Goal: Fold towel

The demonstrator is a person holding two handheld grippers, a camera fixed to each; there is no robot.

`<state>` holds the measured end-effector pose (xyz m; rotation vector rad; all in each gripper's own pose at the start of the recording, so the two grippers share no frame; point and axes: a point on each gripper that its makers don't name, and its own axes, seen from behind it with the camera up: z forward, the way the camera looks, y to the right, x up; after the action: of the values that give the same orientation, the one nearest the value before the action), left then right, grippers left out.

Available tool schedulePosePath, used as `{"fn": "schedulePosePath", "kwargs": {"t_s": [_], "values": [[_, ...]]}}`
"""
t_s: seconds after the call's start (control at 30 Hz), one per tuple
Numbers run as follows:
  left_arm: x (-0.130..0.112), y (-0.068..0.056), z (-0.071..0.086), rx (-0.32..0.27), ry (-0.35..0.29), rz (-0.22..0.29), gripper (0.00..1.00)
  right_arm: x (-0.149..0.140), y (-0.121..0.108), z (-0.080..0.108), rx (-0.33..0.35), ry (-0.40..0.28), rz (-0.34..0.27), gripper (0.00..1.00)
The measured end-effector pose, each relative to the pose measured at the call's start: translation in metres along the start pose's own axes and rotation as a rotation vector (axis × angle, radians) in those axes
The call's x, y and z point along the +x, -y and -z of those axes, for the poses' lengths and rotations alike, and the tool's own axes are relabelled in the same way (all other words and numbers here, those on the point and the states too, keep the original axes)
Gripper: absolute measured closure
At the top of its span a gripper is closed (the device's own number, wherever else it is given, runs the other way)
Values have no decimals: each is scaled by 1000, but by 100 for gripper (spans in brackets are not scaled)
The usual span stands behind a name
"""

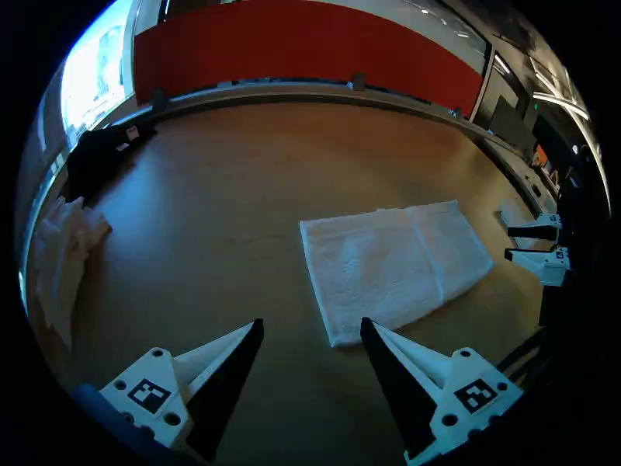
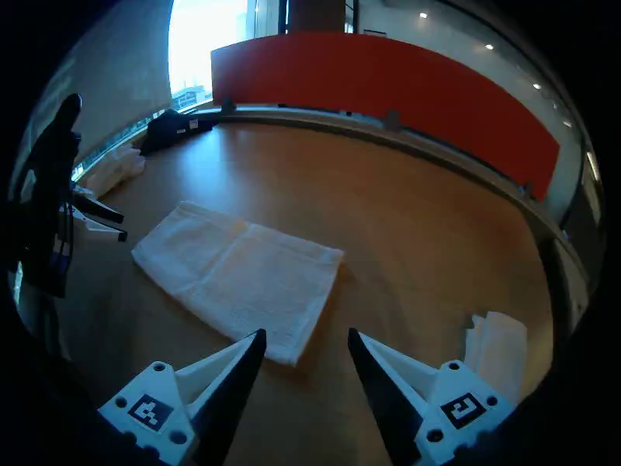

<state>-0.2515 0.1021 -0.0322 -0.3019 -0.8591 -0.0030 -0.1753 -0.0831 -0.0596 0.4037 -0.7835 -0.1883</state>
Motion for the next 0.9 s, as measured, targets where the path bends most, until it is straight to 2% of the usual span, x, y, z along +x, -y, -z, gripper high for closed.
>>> {"fn": "schedulePosePath", "kwargs": {"t_s": [0.3, 0.9], "values": [[-3, -2, 8, -1, -7, 8, 7, -4, 4, 7, -4, 0, 2, 19], [-5, -4, 14, 3, -12, -1, 8, -7, 3, 11, -3, -2, 7, 19]]}}
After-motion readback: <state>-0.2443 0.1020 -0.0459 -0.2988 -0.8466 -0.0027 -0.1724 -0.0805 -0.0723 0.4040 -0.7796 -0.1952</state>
